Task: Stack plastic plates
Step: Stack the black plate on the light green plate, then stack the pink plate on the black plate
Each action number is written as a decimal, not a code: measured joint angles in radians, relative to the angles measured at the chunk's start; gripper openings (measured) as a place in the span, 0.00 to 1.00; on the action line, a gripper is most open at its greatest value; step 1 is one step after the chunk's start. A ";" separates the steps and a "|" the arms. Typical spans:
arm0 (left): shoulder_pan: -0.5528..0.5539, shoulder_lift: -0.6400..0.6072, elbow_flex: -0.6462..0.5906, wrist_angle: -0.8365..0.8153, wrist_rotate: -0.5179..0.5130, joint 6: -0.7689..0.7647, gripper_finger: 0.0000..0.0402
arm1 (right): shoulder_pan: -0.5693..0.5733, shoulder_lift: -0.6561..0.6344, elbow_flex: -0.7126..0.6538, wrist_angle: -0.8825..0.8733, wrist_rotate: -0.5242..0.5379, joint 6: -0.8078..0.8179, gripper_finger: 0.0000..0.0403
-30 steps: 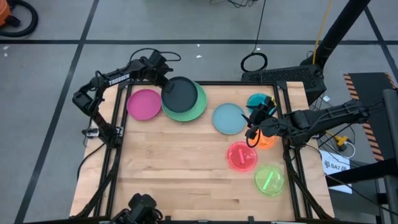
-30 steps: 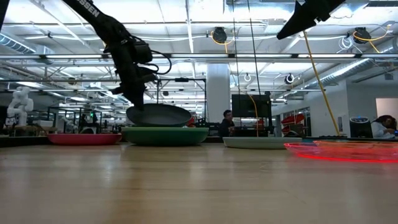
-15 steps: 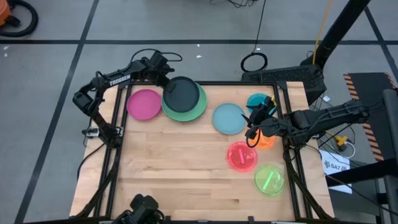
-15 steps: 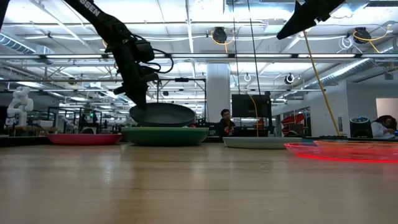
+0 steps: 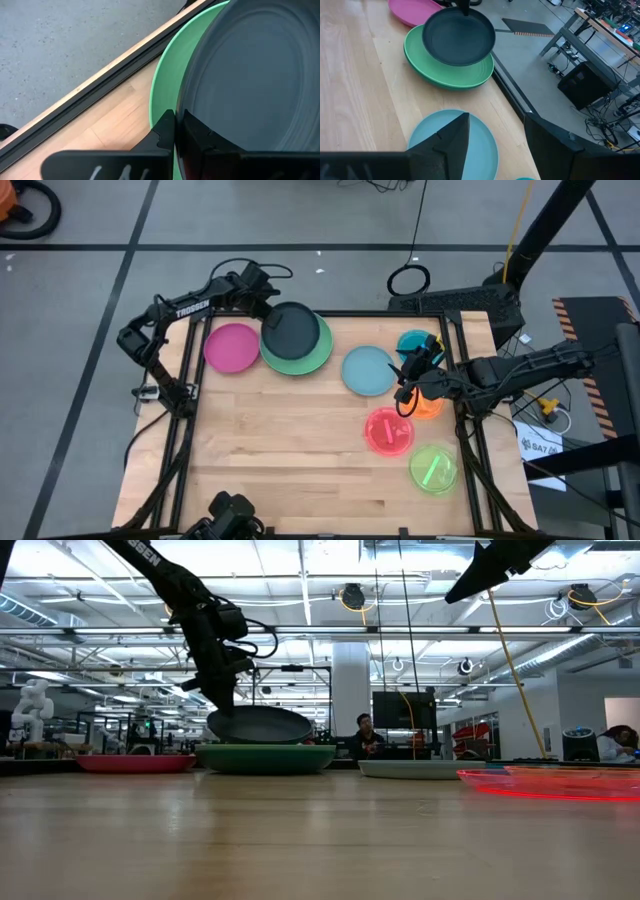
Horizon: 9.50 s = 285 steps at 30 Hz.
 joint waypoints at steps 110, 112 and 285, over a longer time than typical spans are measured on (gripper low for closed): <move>-0.659 -0.381 -0.021 -0.381 -0.274 0.095 0.37 | -0.011 0.098 0.000 0.266 -0.037 0.026 0.45; -0.642 -0.381 -0.050 -0.396 -0.279 0.090 0.37 | -0.011 0.099 0.000 0.261 -0.037 0.026 0.45; -0.387 -0.350 -0.337 -0.221 -0.280 0.170 0.03 | -0.065 0.098 0.000 0.172 -0.032 -0.016 0.45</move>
